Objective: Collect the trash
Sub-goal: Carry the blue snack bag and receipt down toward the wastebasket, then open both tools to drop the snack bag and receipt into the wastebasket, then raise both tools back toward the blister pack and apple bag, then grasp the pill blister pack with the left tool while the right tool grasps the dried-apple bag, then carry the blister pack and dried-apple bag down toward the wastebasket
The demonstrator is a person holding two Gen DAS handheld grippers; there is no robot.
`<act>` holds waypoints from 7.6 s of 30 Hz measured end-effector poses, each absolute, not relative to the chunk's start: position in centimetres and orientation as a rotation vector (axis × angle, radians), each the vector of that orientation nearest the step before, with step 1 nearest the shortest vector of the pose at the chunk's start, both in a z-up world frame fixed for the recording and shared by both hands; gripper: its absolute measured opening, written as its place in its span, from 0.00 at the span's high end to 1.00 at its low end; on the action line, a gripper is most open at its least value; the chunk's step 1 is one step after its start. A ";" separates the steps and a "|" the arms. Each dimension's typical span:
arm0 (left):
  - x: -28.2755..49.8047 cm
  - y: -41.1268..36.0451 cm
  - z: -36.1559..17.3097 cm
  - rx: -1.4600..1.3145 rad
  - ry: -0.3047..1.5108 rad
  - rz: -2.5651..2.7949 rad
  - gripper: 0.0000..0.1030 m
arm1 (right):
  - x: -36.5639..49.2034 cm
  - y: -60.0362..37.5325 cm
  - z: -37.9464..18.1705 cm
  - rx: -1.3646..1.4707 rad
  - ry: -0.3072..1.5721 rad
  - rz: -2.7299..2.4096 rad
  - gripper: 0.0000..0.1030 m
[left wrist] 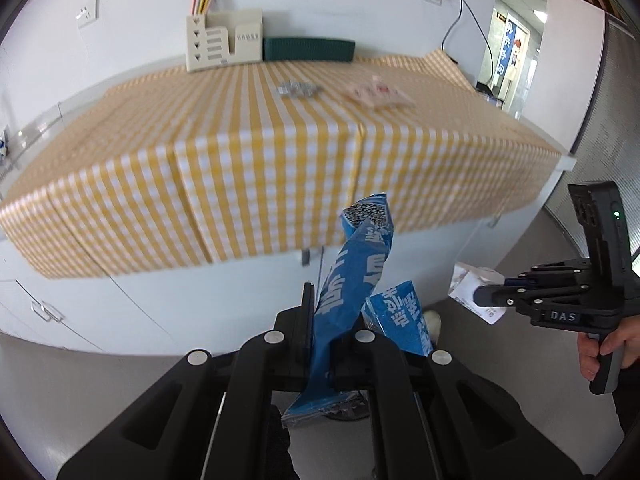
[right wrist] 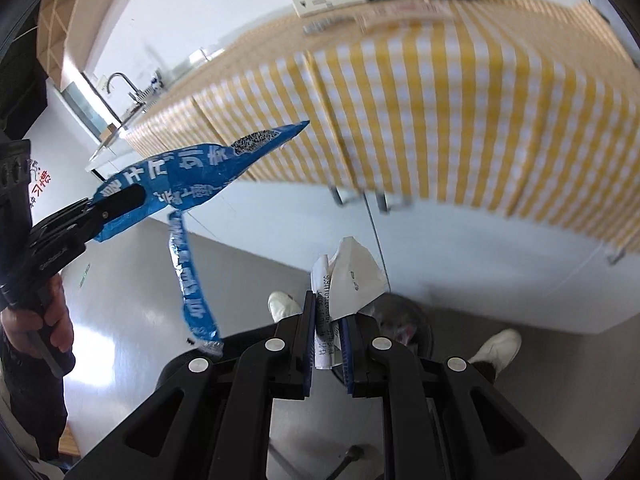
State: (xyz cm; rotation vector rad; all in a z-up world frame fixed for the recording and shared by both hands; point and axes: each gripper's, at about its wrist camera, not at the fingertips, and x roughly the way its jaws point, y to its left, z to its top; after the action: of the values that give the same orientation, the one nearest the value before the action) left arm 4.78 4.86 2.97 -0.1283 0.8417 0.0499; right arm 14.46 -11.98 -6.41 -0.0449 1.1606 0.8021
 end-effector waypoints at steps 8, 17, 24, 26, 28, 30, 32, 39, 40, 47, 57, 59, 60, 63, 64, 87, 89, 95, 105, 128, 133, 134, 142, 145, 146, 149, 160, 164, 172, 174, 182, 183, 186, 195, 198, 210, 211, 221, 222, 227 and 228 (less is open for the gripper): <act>5.9 3.6 -3.8 -0.141 0.970 0.027 0.94 | 14.8 -12.5 -12.2 -0.020 1.263 0.756 0.85; 8.4 2.1 -12.3 -0.145 1.101 -0.002 0.94 | 15.0 -13.6 -19.9 0.004 1.387 0.722 0.85; 10.4 1.6 -18.4 -0.177 1.204 -0.009 0.94 | 15.9 -14.0 -24.6 0.050 1.474 0.690 0.85; 10.9 1.5 -20.3 -0.169 1.231 -0.008 0.94 | 16.1 -13.6 -26.1 0.062 1.496 0.680 0.85; 11.5 1.2 -22.3 -0.140 1.260 0.007 0.94 | 16.4 -13.4 -27.4 0.070 1.516 0.664 0.85; 12.2 1.0 -24.3 -0.136 1.293 0.005 0.94 | 16.7 -13.1 -29.3 0.083 1.551 0.648 0.85; 12.1 0.8 -25.6 -0.122 1.320 0.005 0.94 | 17.0 -12.8 -30.9 0.086 1.580 0.637 0.85; 13.5 0.7 -30.2 -0.112 1.422 -0.008 0.94 | 17.9 -12.0 -34.7 0.106 1.667 0.596 0.84; 13.7 0.8 -30.6 -0.113 1.430 -0.012 0.94 | 18.0 -11.9 -34.9 0.109 1.674 0.595 0.84; 14.3 0.8 -31.6 -0.113 1.455 -0.033 0.94 | 19.3 -11.1 -36.2 0.117 1.714 0.572 0.81; 14.8 0.5 -32.6 -0.126 1.492 -0.028 0.57 | 19.6 -10.9 -35.4 0.104 1.716 0.523 0.54; 14.8 0.4 -32.8 -0.121 1.488 -0.014 0.25 | 19.6 -11.2 -35.0 0.111 1.715 0.515 0.49; 14.6 0.5 -32.7 -0.117 1.479 -0.011 0.24 | 19.6 -11.2 -34.9 0.113 1.713 0.512 0.37; 14.3 0.3 -32.9 -0.084 1.491 0.003 0.08 | 19.5 -11.6 -34.1 0.128 1.698 0.494 0.22; 14.2 0.4 -32.9 -0.077 1.488 0.022 0.04 | 19.5 -11.9 -33.6 0.143 1.692 0.486 0.17; 8.7 2.6 -22.6 -0.165 1.284 0.141 0.04 | 14.2 -14.3 -19.7 0.157 1.375 0.509 0.03; 7.8 2.8 -21.3 -0.179 1.258 0.146 0.04 | 13.2 -14.5 -18.2 0.155 1.344 0.518 0.03; 5.1 2.8 -18.0 -0.191 1.188 0.160 0.04 | 10.6 -15.4 -14.4 0.158 1.270 0.548 0.03; 1.9 3.5 -10.9 -0.214 1.036 0.180 0.04 | 7.4 -16.9 -7.5 0.142 1.096 0.600 0.03; 17.9 9.2 6.9 -0.026 0.758 0.233 0.04 | 23.7 -11.1 6.3 -0.050 0.803 0.691 0.03; 23.8 9.6 7.5 0.024 0.763 0.210 0.04 | 28.9 -8.2 4.9 -0.068 0.815 0.690 0.03; 24.7 9.7 7.4 0.029 0.768 0.206 0.04 | 29.8 -7.6 4.6 -0.065 0.821 0.693 0.03; 30.2 10.7 6.9 0.052 0.807 0.143 0.04 | 33.7 -4.7 3.4 -0.111 0.823 0.709 0.03; 31.7 11.0 6.9 0.062 0.824 0.126 0.04 | 34.7 -4.0 3.1 -0.110 0.835 0.715 0.03; 32.2 11.1 6.9 0.067 0.826 0.122 0.04 | 35.1 -3.8 3.0 -0.112 0.837 0.714 0.03; 33.3 11.3 7.1 0.080 0.830 0.098 0.04 | 35.9 -3.2 2.8 -0.116 0.833 0.712 0.03; 37.0 10.4 5.9 0.132 0.901 -0.057 0.04 | 37.9 -3.9 2.1 -0.178 0.803 0.632 0.33; 37.9 9.9 5.2 0.137 0.923 -0.101 0.04 | 38.9 -5.1 2.1 -0.150 0.815 0.620 0.52; 39.0 10.8 4.5 0.055 0.942 -0.149 0.17 | 40.4 -5.8 2.2 -0.098 0.843 0.629 0.53; 39.2 11.0 4.5 0.058 0.932 -0.138 0.26 | 40.7 -6.0 2.6 -0.060 0.848 0.621 0.37; 38.8 11.5 4.8 0.059 0.920 -0.128 0.45 | 42.5 -3.6 3.8 -0.037 0.854 0.580 0.08; 38.8 11.5 4.8 0.058 0.920 -0.126 0.45 | 43.1 -2.8 3.6 -0.047 0.865 0.568 0.08; 38.4 11.8 4.9 0.039 0.918 -0.112 0.45 | 44.2 -0.9 2.8 -0.101 0.893 0.521 0.08; 36.6 14.2 6.4 0.003 0.868 -0.056 0.45 | 44.3 -1.0 2.5 -0.142 0.914 0.501 0.59; 35.8 14.6 7.0 -0.021 0.853 -0.051 0.45 | 43.3 -1.7 3.6 -0.127 0.888 0.517 0.86; 32.4 13.5 8.6 -0.037 0.805 -0.047 0.45 | 39.8 -5.3 6.4 -0.053 0.829 0.564 0.91; 32.1 13.4 8.7 -0.037 0.802 -0.046 0.45 | 39.2 -5.6 6.9 -0.051 0.817 0.567 0.91; 28.3 11.9 10.0 -0.026 0.772 -0.041 0.45 | 35.0 -8.2 9.6 0.020 0.763 0.613 0.92; 28.0 11.7 10.1 -0.027 0.771 -0.045 0.45 | 34.3 -8.4 9.8 0.029 0.761 0.621 0.92; 25.6 10.5 10.2 -0.026 0.765 -0.049 0.45 | 31.0 -9.5 11.0 0.048 0.752 0.656 0.92; 24.8 10.2 10.1 -0.027 0.764 -0.045 0.45 | 30.2 -9.6 11.1 0.050 0.752 0.665 0.92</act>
State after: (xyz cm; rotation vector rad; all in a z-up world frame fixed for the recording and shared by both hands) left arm 24.82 10.22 10.06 -0.0275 0.7635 -0.0453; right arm 30.24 -9.65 11.15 0.0502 0.7521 0.6655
